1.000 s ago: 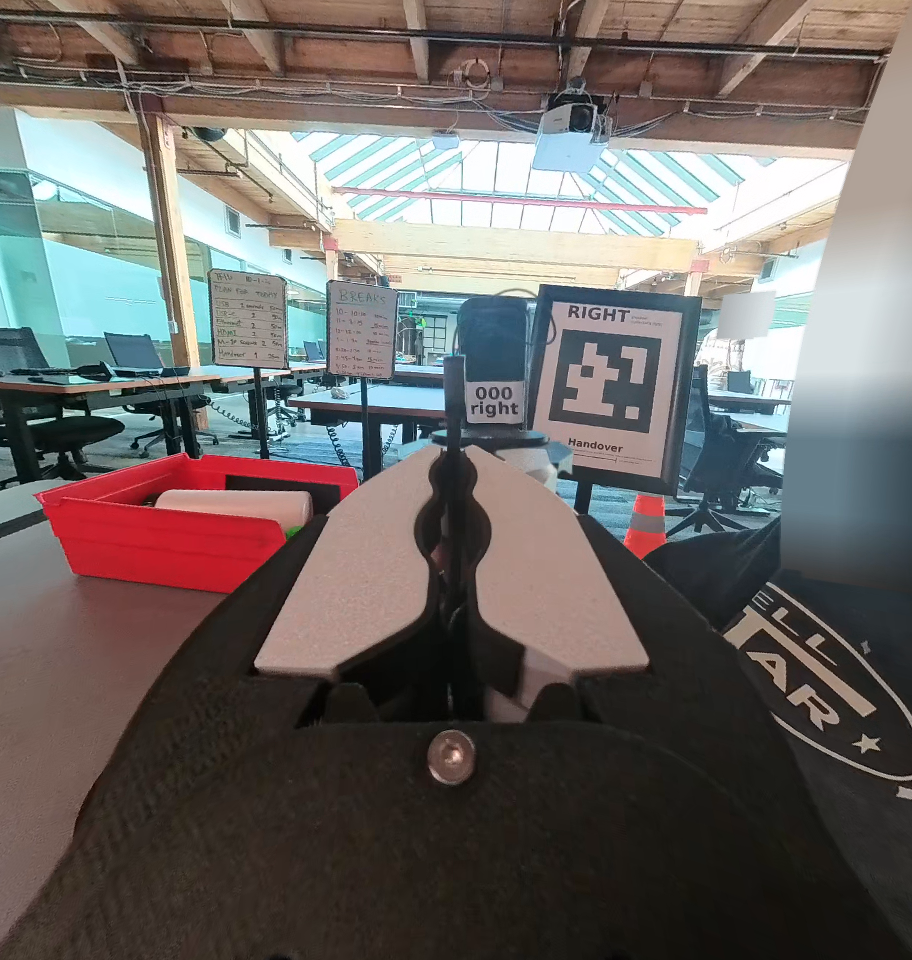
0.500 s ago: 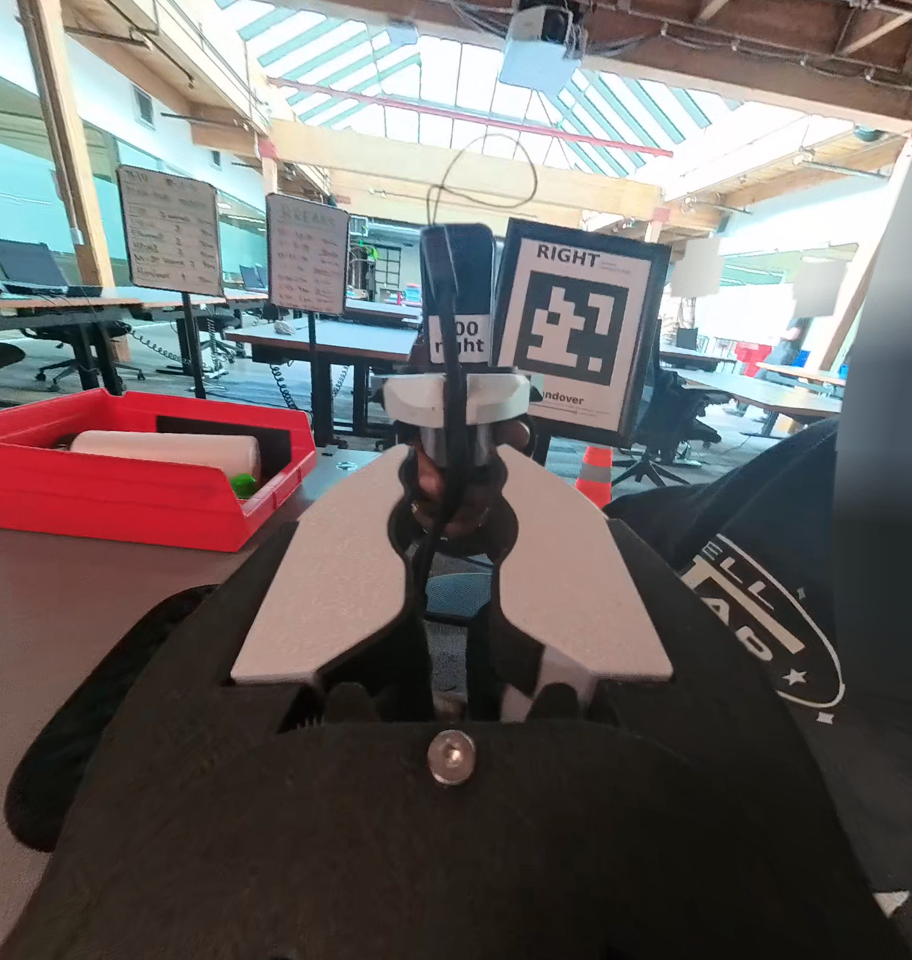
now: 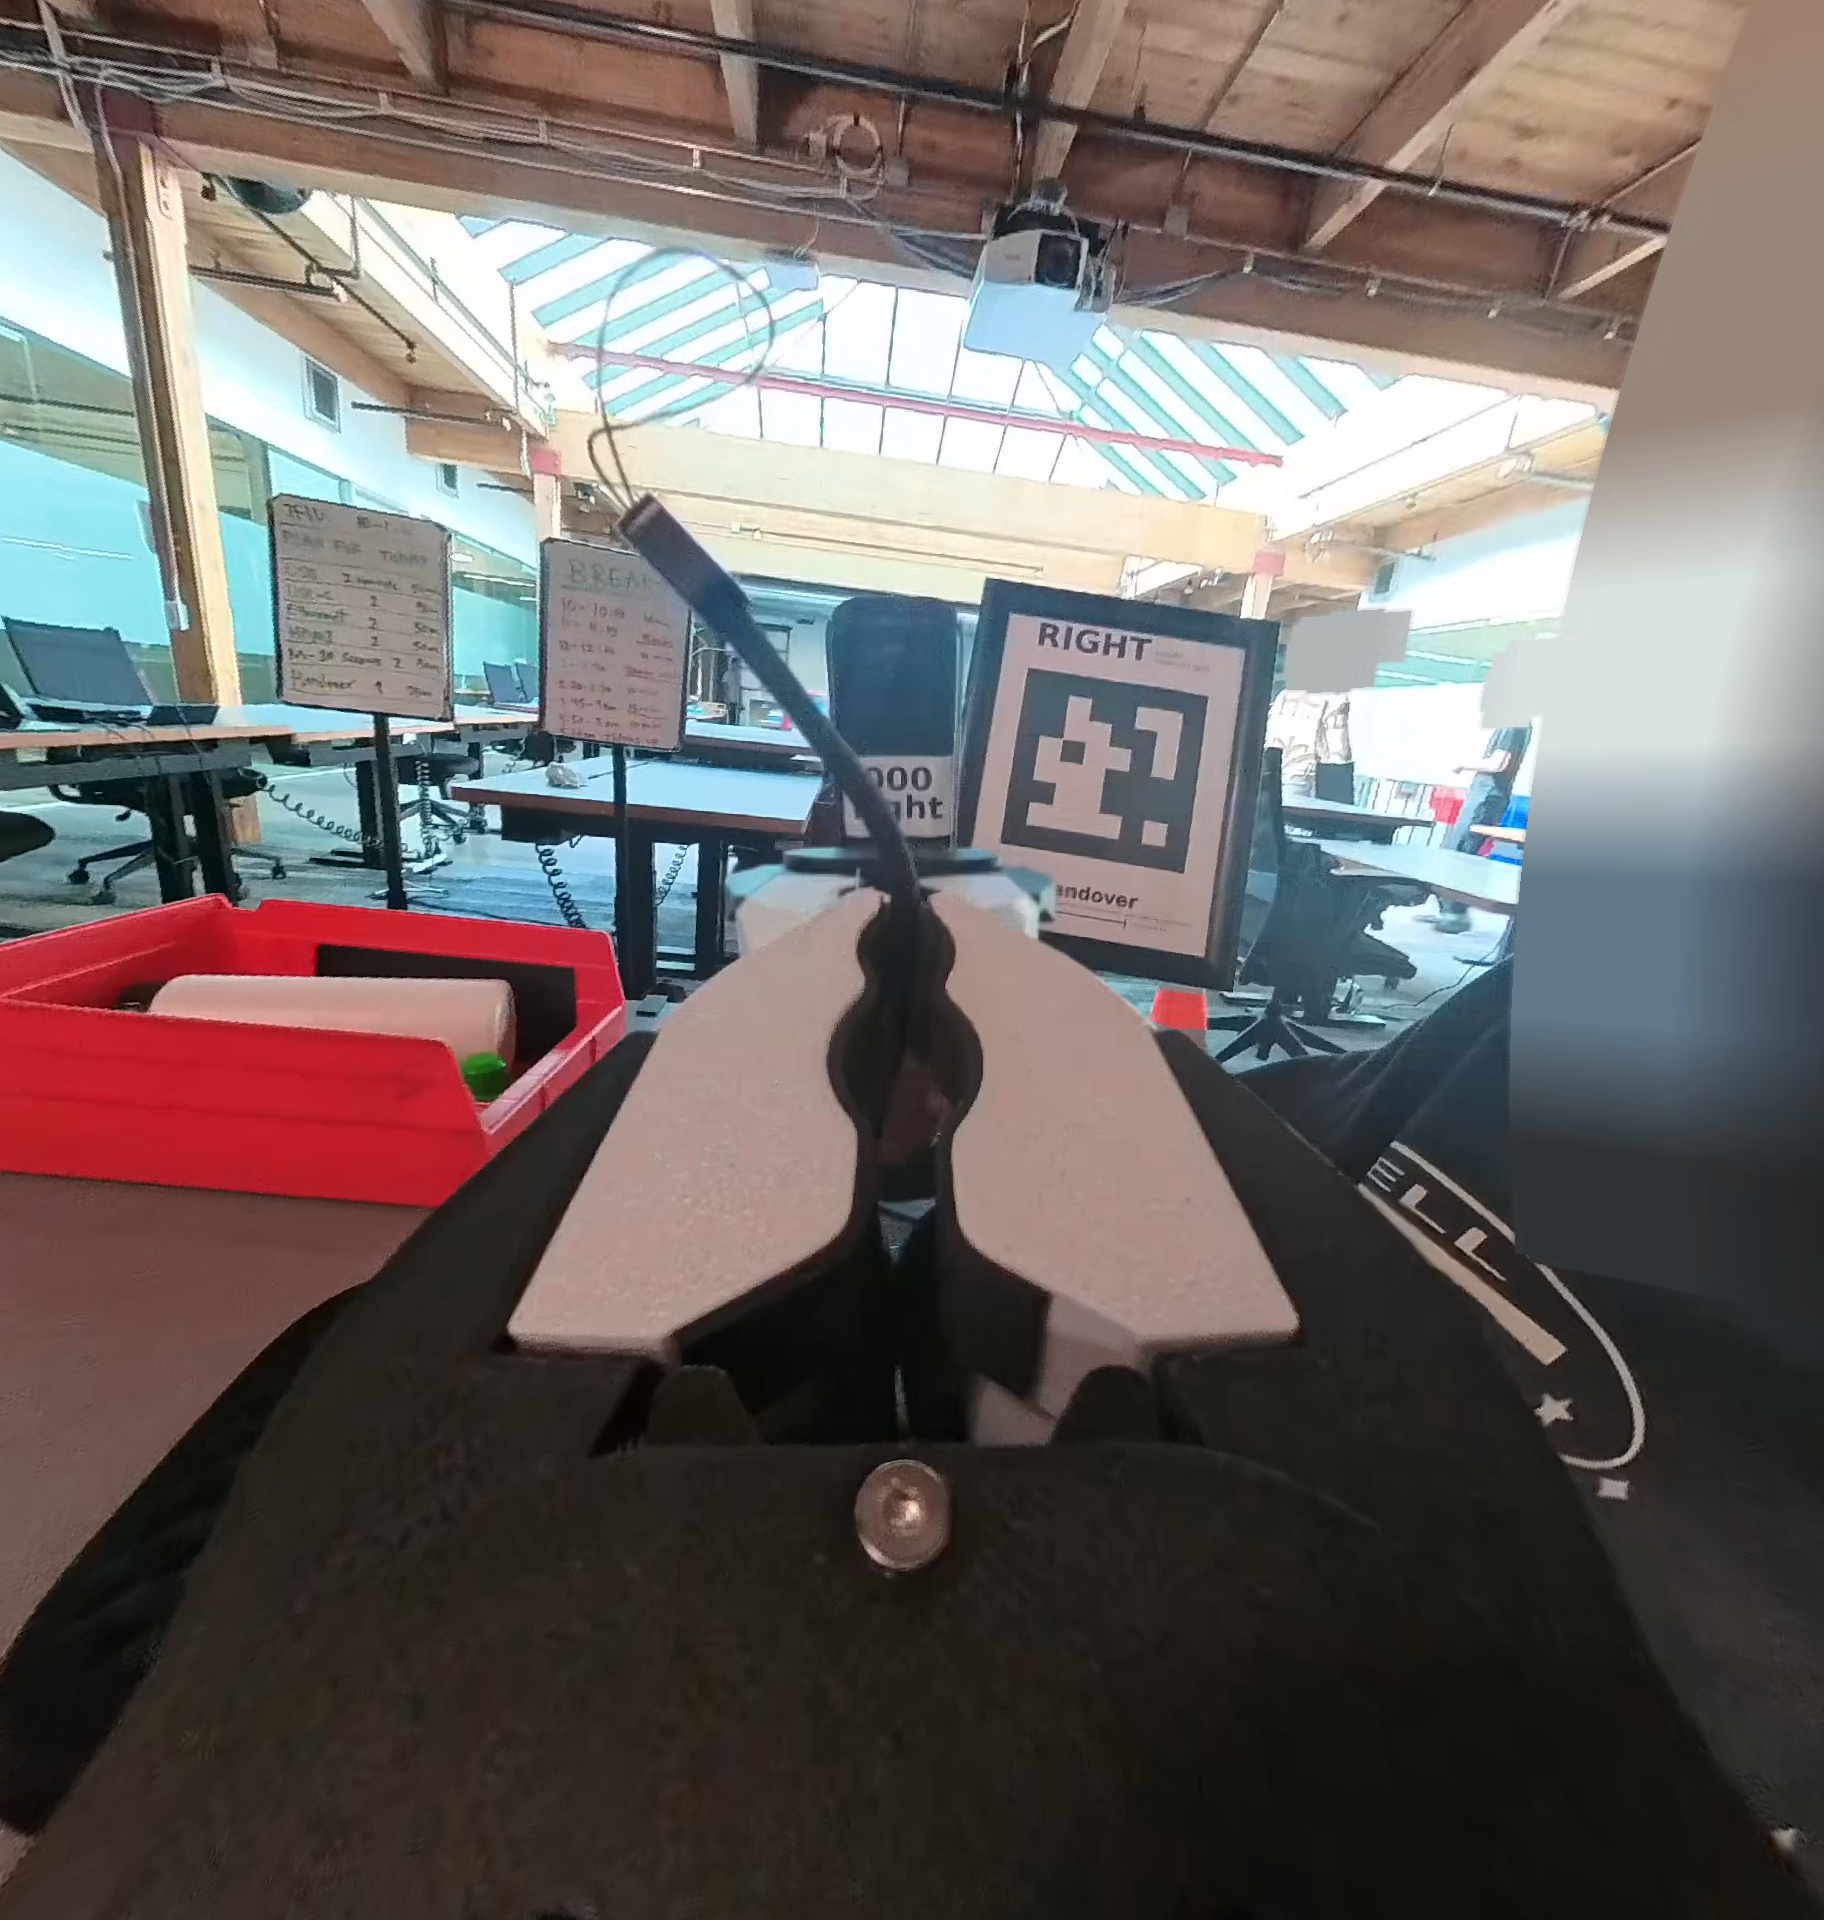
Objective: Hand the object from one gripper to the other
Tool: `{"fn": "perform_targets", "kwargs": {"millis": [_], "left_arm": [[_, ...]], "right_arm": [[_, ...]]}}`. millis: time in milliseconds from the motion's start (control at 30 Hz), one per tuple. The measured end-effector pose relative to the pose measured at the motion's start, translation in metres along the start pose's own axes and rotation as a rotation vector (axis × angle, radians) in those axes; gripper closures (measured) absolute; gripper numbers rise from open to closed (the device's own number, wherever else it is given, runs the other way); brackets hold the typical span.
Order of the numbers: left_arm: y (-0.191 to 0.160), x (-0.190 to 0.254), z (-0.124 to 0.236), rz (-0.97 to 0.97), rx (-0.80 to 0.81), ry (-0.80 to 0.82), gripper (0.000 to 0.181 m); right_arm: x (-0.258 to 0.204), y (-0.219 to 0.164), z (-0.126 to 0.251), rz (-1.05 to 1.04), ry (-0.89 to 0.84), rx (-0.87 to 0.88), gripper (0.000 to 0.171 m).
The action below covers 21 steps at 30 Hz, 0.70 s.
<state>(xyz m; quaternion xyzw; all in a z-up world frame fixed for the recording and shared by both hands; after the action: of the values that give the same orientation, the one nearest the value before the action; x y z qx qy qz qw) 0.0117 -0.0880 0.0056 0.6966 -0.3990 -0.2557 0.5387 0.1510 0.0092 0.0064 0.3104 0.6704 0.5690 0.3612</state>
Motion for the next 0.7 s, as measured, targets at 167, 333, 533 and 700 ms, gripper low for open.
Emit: {"fn": "perform_targets", "kwargs": {"millis": [167, 333, 533, 700], "left_arm": [[-0.003, 0.001, -0.003, 0.013, -0.010, -0.019, 0.176], [-0.001, 0.000, -0.001, 0.009, 0.006, 0.005, 0.168], [-0.009, -0.005, -0.002, -0.008, -0.142, 0.050, 0.155], [-0.019, -0.003, -0.012, -0.038, -0.216, 0.061, 0.166]], "right_arm": [[-0.003, -0.008, -0.011, 0.027, 0.025, -0.060, 0.156], [-0.003, -0.004, -0.007, 0.027, 0.031, -0.030, 0.167], [-0.001, 0.005, 0.003, 0.017, -0.018, 0.077, 0.167], [-0.002, 0.003, -0.001, 0.024, -0.016, 0.059, 0.167]]}}
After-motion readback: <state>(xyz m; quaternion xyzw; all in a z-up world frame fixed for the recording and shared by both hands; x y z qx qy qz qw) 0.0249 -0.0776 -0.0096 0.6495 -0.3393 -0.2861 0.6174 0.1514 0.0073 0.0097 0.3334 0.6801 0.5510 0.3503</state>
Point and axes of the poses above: each gripper's, where its closed fingertips meet, z back along the fingers, y out of its top, x = y × z across the jaws, the point moved 9 cm from there along z, back along the fingers, and after that the axes turned 2 degrees about -z, right-handed, at the moved point
